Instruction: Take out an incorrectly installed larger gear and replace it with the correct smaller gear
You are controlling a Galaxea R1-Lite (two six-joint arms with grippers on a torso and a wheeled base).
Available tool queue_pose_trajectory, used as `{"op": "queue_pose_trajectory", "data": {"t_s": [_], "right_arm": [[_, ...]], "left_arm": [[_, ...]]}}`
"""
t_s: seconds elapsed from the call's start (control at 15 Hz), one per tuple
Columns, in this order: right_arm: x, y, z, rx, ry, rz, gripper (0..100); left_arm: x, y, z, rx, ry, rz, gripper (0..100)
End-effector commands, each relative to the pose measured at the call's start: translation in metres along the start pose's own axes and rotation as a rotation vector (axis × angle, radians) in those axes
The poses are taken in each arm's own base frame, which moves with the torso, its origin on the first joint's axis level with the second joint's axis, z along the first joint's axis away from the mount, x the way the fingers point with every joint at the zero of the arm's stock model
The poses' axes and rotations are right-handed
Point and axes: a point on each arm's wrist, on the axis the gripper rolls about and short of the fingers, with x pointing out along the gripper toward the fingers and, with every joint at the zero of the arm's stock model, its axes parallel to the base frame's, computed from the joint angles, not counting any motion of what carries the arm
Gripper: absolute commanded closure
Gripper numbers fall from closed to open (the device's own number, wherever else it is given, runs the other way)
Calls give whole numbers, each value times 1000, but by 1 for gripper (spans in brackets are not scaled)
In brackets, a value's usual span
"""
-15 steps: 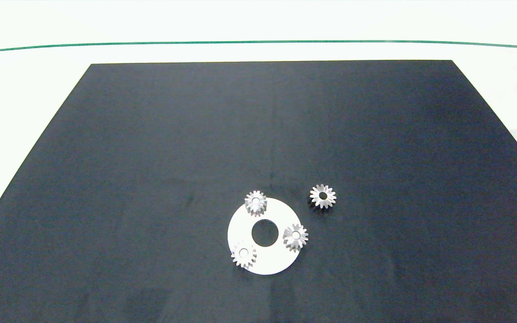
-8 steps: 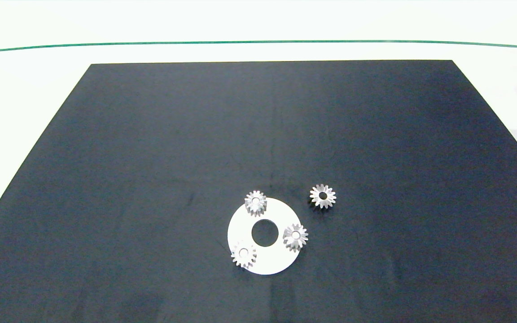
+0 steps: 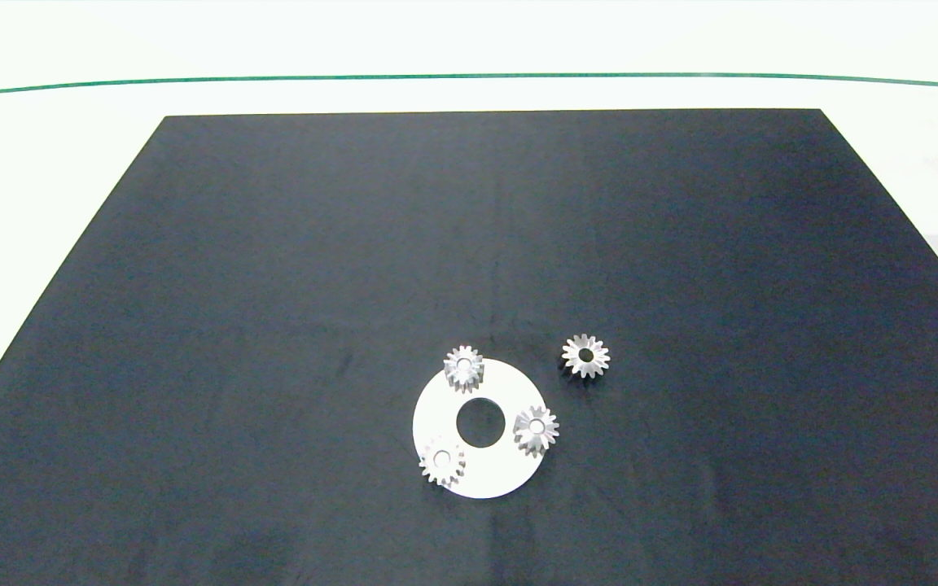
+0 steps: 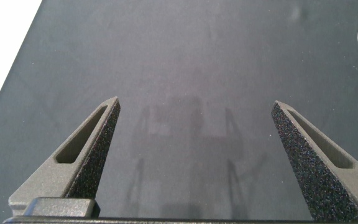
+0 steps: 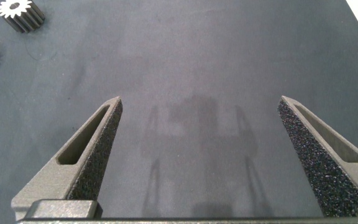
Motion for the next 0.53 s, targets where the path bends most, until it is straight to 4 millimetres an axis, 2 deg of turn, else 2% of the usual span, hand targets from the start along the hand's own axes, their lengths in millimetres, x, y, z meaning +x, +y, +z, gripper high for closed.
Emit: {"op": "queue_pose_trajectory", "data": {"t_s": [0.07,0.53], "right_arm": [[0,0,0,15,1,1,0],[0,0,0,11,2,6,0]], "left_arm": [[0,0,0,4,6,-2,0],[0,0,0,2,6,0,0]]}}
